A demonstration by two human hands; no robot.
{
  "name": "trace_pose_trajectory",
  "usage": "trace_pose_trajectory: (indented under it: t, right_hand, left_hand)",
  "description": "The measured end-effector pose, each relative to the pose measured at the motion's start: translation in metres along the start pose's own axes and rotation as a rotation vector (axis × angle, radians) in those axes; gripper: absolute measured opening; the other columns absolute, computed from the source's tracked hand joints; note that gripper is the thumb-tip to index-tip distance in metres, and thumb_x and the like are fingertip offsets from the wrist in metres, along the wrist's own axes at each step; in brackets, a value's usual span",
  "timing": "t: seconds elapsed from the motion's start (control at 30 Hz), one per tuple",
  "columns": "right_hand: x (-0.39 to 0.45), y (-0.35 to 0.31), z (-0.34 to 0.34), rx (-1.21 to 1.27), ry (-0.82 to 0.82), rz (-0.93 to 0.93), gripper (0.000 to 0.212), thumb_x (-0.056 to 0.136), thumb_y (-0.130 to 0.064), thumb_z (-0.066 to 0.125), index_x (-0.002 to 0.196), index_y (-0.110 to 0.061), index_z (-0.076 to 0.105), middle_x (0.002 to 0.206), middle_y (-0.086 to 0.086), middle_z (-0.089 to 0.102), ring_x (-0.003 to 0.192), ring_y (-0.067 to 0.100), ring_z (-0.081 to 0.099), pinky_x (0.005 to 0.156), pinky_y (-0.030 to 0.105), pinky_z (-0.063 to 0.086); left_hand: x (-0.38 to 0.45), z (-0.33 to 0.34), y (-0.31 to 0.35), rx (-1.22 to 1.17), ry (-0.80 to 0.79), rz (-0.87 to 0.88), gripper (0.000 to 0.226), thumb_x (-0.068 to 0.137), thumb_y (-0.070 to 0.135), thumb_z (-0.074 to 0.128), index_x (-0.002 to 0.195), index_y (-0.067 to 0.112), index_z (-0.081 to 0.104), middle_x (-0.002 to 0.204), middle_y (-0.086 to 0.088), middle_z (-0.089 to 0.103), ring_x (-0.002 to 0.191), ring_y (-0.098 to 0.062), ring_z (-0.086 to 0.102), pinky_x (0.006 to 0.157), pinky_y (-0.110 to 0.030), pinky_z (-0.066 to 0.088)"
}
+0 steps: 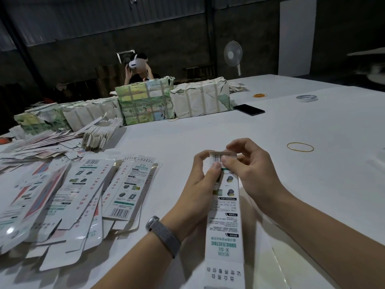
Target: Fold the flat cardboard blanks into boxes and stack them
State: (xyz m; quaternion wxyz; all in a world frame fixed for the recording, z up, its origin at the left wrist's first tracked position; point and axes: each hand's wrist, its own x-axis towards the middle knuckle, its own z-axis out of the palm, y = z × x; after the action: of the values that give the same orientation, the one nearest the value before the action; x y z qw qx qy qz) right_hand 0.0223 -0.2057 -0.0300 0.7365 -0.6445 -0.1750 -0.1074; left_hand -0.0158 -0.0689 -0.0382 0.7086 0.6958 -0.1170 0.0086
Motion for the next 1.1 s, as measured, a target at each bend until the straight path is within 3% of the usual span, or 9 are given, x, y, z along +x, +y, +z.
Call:
trace_pose_trajectory:
  t: [0.13, 0.27, 0.37, 0.47, 0.73, 0.9, 1.1]
  right_hand:
    - [0.0001, -0.0001, 0.0008, 0.029, -0.032, 0.092, 0.012, 0.096, -0.01, 0.061, 0.092, -0.016, 0.071, 0.074, -0.005, 0.071, 0.065, 0.013, 0.067, 0.061, 0.024, 0.053]
    - [-0.0002, -0.0006, 0.0021, 0.032, -0.036, 0.113, 0.021, 0.095, -0.02, 0.065, 0.075, -0.014, 0.067, 0.062, -0.004, 0.065, 0.055, 0.01, 0.062, 0.052, 0.02, 0.049]
    - [0.0018, 0.0001, 0.0003, -0.002, -0.027, 0.157, 0.017, 0.089, -0.009, 0.069, 0.074, -0.017, 0.069, 0.063, -0.003, 0.068, 0.057, 0.013, 0.064, 0.054, 0.024, 0.051]
    - [0.0043, 0.0005, -0.0013, 0.006, -0.029, 0.223, 0.028, 0.086, -0.004, 0.069, 0.063, -0.02, 0.07, 0.064, 0.004, 0.067, 0.058, 0.019, 0.064, 0.06, 0.032, 0.053]
    - [0.0017, 0.0042, 0.0025, 0.023, -0.039, 0.256, 0.025, 0.089, -0.01, 0.067, 0.068, -0.023, 0.072, 0.067, 0.001, 0.069, 0.057, 0.016, 0.064, 0.057, 0.028, 0.052]
    - [0.0046, 0.0025, 0.0002, -0.031, -0.012, 0.233, 0.026, 0.087, -0.006, 0.068, 0.067, -0.02, 0.073, 0.067, 0.003, 0.07, 0.06, 0.017, 0.065, 0.064, 0.032, 0.054]
    - [0.0061, 0.0032, 0.0003, -0.05, 0.022, 0.225, 0.024, 0.091, -0.006, 0.063, 0.07, -0.016, 0.07, 0.062, -0.001, 0.068, 0.055, 0.012, 0.062, 0.054, 0.024, 0.052]
  left_hand:
    - [-0.0007, 0.0023, 0.0014, 0.018, -0.024, 0.006, 0.017, 0.108, 0.03, 0.04, 0.126, 0.031, 0.04, 0.077, -0.004, 0.073, 0.062, -0.014, 0.068, 0.054, -0.023, 0.052]
    - [-0.0002, 0.0027, -0.0001, 0.082, -0.036, 0.014, 0.017, 0.109, 0.029, 0.04, 0.125, 0.029, 0.041, 0.083, -0.007, 0.074, 0.068, -0.019, 0.069, 0.059, -0.027, 0.054]
    - [0.0002, 0.0028, -0.0012, 0.11, -0.043, 0.014, 0.017, 0.108, 0.031, 0.041, 0.125, 0.029, 0.041, 0.085, -0.006, 0.074, 0.071, -0.019, 0.07, 0.061, -0.028, 0.054]
    - [-0.0007, 0.003, -0.0027, 0.101, -0.061, -0.01, 0.013, 0.109, 0.03, 0.041, 0.121, 0.033, 0.043, 0.082, -0.004, 0.073, 0.068, -0.017, 0.069, 0.058, -0.027, 0.053]
    - [0.0009, 0.0005, -0.0035, 0.163, -0.057, -0.017, 0.016, 0.108, 0.034, 0.041, 0.123, 0.037, 0.042, 0.088, -0.006, 0.072, 0.074, -0.014, 0.069, 0.064, -0.027, 0.054]
    - [0.0012, 0.0003, -0.0035, 0.148, -0.086, -0.026, 0.018, 0.108, 0.034, 0.041, 0.123, 0.042, 0.041, 0.083, 0.0, 0.072, 0.071, -0.011, 0.069, 0.062, -0.023, 0.053]
    - [0.0004, -0.0002, -0.0034, 0.142, -0.115, -0.031, 0.022, 0.108, 0.034, 0.04, 0.129, 0.038, 0.04, 0.081, 0.001, 0.073, 0.071, -0.012, 0.07, 0.062, -0.023, 0.054]
